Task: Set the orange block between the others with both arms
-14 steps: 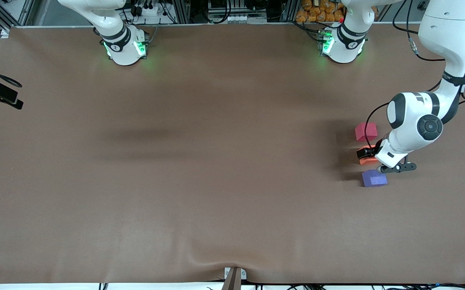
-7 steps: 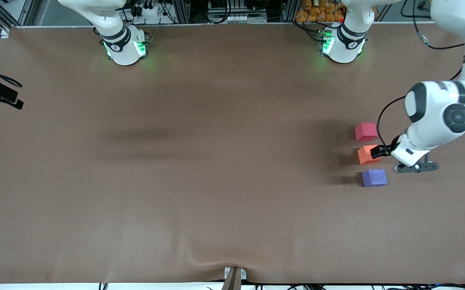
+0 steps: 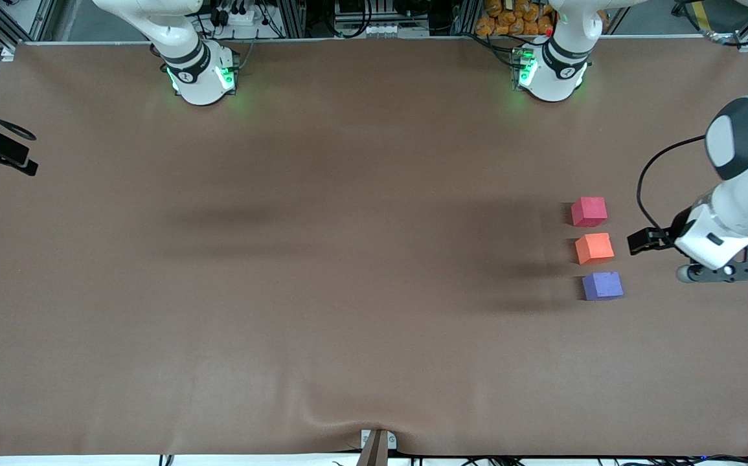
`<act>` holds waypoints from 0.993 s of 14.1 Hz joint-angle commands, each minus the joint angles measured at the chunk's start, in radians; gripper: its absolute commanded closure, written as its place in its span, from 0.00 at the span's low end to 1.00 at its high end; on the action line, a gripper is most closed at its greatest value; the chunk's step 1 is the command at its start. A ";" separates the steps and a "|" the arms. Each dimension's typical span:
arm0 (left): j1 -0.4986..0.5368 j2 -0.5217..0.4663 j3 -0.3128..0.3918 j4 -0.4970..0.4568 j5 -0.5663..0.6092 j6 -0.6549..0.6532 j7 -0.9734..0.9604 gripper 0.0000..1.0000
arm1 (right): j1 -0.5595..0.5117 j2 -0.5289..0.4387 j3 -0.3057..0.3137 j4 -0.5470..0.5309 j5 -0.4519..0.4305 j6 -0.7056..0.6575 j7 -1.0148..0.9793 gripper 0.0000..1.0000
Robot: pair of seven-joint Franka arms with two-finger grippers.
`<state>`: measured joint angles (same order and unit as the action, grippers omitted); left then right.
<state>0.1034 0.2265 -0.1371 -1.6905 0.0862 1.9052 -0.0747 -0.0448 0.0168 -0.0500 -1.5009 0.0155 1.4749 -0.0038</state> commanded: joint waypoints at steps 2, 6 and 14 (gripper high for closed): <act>0.001 0.011 -0.044 0.156 0.001 -0.162 -0.007 0.00 | -0.018 0.011 0.018 0.027 -0.008 -0.018 0.005 0.00; 0.004 -0.024 -0.073 0.222 0.001 -0.270 -0.016 0.00 | -0.020 0.011 0.016 0.027 -0.008 -0.018 0.005 0.00; 0.012 -0.130 -0.068 0.221 0.000 -0.308 -0.008 0.00 | -0.020 0.011 0.016 0.027 -0.009 -0.018 0.005 0.00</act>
<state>0.1065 0.1250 -0.1999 -1.4678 0.0861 1.6127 -0.0810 -0.0448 0.0169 -0.0499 -1.5006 0.0155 1.4748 -0.0038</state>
